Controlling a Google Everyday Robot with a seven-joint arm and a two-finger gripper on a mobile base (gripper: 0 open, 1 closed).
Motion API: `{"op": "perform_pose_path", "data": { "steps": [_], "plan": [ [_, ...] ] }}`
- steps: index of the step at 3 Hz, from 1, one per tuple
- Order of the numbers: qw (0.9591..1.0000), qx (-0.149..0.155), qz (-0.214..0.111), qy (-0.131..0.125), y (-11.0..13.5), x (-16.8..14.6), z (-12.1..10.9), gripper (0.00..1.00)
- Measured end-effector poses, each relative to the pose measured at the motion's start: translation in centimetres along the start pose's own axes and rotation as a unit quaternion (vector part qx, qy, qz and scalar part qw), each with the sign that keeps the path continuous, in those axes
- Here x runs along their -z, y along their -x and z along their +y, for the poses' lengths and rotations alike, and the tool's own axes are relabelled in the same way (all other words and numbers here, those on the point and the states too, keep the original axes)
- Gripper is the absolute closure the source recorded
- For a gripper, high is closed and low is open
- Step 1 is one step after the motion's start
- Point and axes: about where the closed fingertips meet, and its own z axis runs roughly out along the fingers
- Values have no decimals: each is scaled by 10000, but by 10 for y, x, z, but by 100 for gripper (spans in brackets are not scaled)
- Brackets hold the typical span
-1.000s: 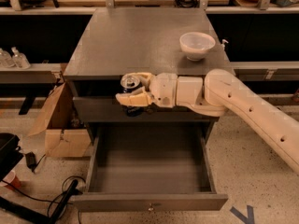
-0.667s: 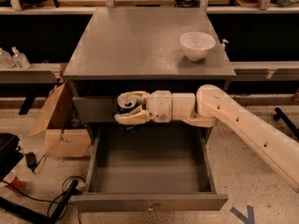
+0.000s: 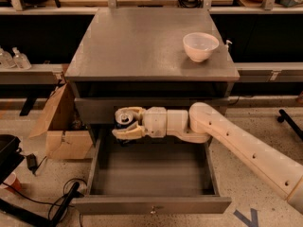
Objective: Place pepsi can into middle drawer
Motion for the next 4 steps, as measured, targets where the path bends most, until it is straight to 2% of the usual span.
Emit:
{"op": "perform_pose_path", "data": {
  "steps": [1, 2, 3, 4],
  "plan": [
    [9999, -51, -83, -79, -76, -8, 11, 100],
    [10000, 43, 4, -86, -131, -12, 7, 100],
    [9998, 70, 168, 24, -172, -15, -3, 100],
    [9996, -48, 221, 149, -210, -26, -5, 100]
  ]
}}
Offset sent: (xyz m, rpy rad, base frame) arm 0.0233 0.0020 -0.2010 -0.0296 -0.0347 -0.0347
